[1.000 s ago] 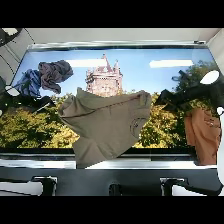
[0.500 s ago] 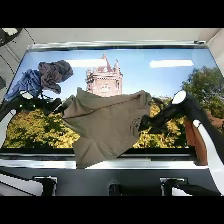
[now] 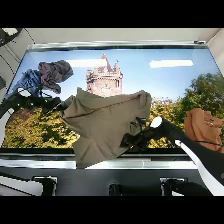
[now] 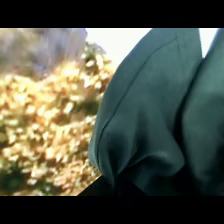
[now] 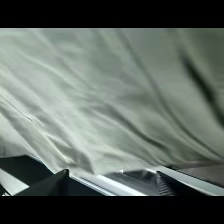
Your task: Fold the shirts.
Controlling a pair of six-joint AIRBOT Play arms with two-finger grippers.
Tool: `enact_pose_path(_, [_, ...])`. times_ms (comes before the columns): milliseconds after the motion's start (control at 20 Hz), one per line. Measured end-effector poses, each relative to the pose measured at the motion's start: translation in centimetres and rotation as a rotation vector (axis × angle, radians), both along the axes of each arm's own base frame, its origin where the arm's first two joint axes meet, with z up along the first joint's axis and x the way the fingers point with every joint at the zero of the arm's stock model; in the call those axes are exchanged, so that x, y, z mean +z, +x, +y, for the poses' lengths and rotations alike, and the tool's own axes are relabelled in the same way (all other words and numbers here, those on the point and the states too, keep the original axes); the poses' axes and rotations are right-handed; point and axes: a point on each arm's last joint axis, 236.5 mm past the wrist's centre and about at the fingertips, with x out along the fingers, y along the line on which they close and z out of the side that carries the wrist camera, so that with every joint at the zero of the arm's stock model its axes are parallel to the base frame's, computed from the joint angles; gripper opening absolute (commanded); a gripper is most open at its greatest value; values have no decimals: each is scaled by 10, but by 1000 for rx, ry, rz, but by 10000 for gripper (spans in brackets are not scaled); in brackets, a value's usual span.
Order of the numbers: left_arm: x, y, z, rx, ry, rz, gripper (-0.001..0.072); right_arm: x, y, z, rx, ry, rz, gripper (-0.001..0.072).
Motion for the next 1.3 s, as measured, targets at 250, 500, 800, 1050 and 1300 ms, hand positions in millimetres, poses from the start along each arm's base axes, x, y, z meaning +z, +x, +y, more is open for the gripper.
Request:
enact_pose_path(250, [18,-3,-2,-31,3,-27,34,-10,40,17,-121,-35,-178,39])
enact_pose_path(500, [117,18,5,-46,91,-323,34,97,134,-7,-121,-56,-632,38])
enact_pose_path(800, [449,-34,-3,71,228,-1174,32,457,156,-113,-219,-261,-1610,38])
enact_pose_path(1050, [619,-191,-24,203,150,-1665,31,624,34,-176,-409,-293,-1992,39])
enact_pose_path(1300, [641,-233,-28,217,141,-1746,32,623,14,-197,-491,-310,-1915,38])
